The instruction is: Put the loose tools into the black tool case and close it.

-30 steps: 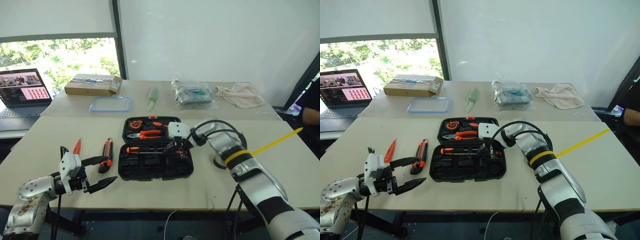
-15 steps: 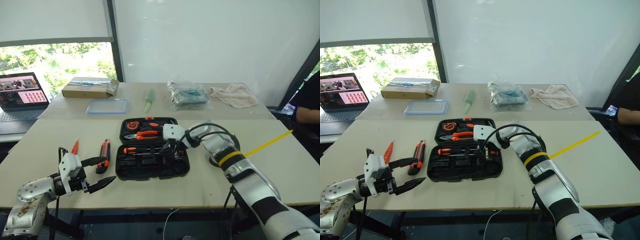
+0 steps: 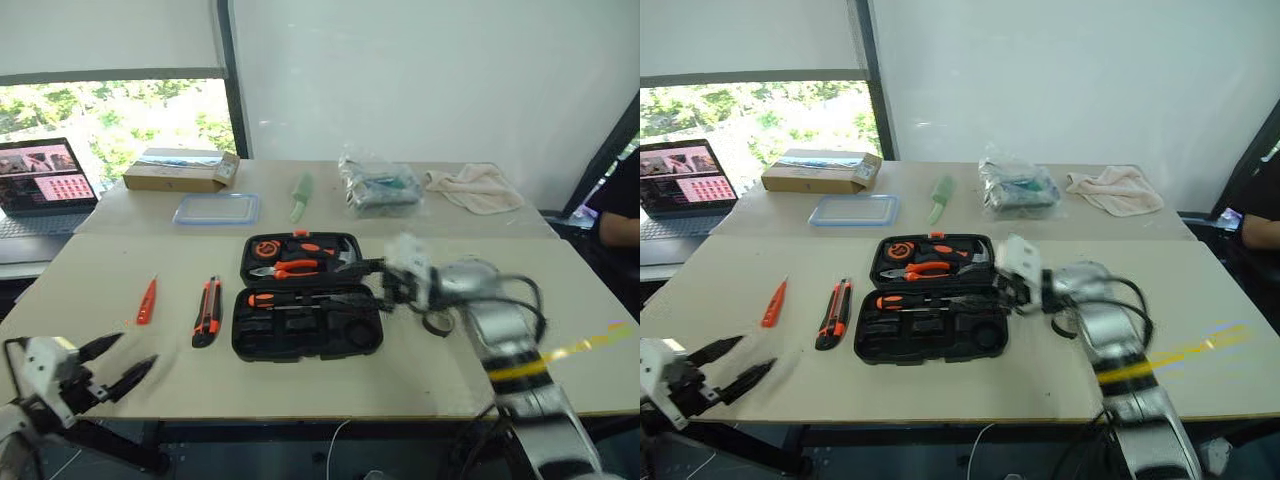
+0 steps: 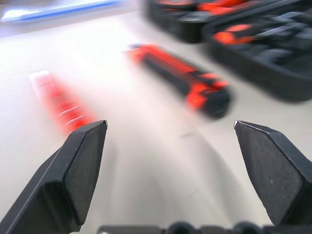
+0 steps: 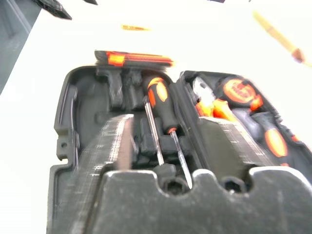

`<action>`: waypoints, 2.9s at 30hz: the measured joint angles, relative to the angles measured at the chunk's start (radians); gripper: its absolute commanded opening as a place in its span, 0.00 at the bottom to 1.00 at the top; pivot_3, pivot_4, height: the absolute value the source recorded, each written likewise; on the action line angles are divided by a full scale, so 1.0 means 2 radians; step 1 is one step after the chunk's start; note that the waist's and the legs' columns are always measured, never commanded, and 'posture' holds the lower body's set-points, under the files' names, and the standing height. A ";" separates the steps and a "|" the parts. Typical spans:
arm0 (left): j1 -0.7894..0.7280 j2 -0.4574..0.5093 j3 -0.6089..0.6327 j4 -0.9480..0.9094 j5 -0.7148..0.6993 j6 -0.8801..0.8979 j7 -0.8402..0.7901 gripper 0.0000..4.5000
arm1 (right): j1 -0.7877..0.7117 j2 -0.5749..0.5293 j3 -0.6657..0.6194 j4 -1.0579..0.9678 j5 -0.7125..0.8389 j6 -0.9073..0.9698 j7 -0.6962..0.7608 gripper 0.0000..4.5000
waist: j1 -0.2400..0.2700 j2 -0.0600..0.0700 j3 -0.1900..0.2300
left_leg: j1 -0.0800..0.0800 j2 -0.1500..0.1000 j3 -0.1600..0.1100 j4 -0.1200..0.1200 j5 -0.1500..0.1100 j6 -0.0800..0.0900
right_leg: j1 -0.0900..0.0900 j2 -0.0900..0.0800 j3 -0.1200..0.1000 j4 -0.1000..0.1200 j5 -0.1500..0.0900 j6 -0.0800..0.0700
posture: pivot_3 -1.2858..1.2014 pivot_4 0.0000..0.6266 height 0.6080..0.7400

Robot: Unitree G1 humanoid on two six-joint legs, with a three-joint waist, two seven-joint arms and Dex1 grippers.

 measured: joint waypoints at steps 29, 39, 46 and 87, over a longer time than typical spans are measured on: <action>-0.473 0.041 -0.203 0.213 0.071 0.419 0.260 0.70 | 0.053 -0.036 -0.015 -0.112 0.108 0.062 -0.090 1.00 | 0.007 -0.004 0.002 | 0.006 -0.004 0.000 -0.005 0.003 -0.003 | 0.006 0.001 0.001 0.000 0.000 0.000 | 0.52 0.24 1.00; -0.497 0.042 -0.204 0.263 0.092 0.408 0.211 0.09 | 0.054 -0.056 -0.020 -0.101 0.111 0.062 -0.081 1.00 | 0.011 -0.004 0.002 | 0.006 -0.004 0.000 -0.004 0.002 -0.002 | 0.006 0.000 0.001 0.000 -0.001 0.000 | 0.52 0.24 1.00; -0.429 0.070 -0.193 0.185 0.047 0.250 -0.033 0.09 | 0.100 -0.089 -0.054 -0.118 0.127 0.065 -0.077 1.00 | 0.012 -0.006 0.003 | 0.004 -0.003 0.000 -0.003 0.002 -0.002 | 0.005 0.000 0.000 0.000 -0.001 0.000 | 0.52 0.24 1.00; -0.565 -0.045 -0.506 0.168 0.299 0.052 -0.214 0.09 | 0.193 -0.114 -0.085 -0.192 0.146 0.069 -0.131 1.00 | 0.017 -0.006 0.003 | 0.005 -0.003 -0.002 0.003 -0.002 0.005 | 0.007 0.001 0.001 0.000 -0.001 0.001 | 0.52 0.24 1.00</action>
